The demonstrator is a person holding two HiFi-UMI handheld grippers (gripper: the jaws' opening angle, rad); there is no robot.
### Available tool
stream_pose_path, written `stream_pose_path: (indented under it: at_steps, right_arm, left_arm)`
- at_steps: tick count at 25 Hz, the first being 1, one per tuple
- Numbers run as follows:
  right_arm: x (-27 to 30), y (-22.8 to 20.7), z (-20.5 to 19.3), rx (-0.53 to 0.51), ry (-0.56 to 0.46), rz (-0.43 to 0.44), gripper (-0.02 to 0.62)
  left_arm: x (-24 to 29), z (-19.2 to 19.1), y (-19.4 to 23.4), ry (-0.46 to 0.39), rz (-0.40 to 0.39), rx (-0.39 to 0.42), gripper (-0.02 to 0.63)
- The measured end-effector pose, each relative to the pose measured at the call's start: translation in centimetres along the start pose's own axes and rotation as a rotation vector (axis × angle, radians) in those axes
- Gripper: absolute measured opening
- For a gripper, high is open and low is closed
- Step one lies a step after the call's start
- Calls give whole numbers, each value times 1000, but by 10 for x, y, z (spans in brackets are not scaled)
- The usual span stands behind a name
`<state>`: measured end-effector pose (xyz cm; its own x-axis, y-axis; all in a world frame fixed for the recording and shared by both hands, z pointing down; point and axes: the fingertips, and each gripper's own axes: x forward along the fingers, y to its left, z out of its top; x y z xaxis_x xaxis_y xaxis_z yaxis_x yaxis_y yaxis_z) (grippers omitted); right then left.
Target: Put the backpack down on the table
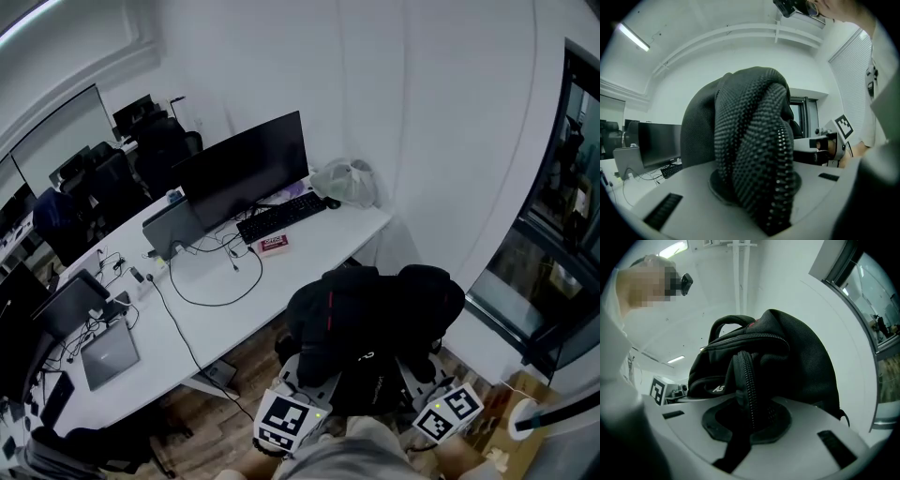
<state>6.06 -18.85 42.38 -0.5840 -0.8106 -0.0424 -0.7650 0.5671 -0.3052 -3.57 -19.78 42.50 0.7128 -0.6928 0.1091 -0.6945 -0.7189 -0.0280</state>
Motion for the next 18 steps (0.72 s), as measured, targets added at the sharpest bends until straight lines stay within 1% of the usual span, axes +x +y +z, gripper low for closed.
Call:
stream_pose_path:
  at_steps: [3, 6, 11, 15, 18]
  right_arm:
    - [14, -19, 3, 8, 11, 12, 41]
    - [32, -41, 8, 12, 23, 34, 41]
    - [67, -82, 20, 5, 44, 71, 41]
    - [88, -106, 28, -10, 44, 99, 41]
    - [110, -129, 39, -11, 52, 126, 41]
  left_arm:
    - [20, -2, 9, 16, 11, -6, 58]
    - [45, -2, 24, 14, 25, 0, 58]
    - [88, 1, 51, 19, 67, -29, 58]
    - [115, 2, 65, -4, 99, -29, 58]
    - [140, 9, 80, -1, 129, -35, 58]
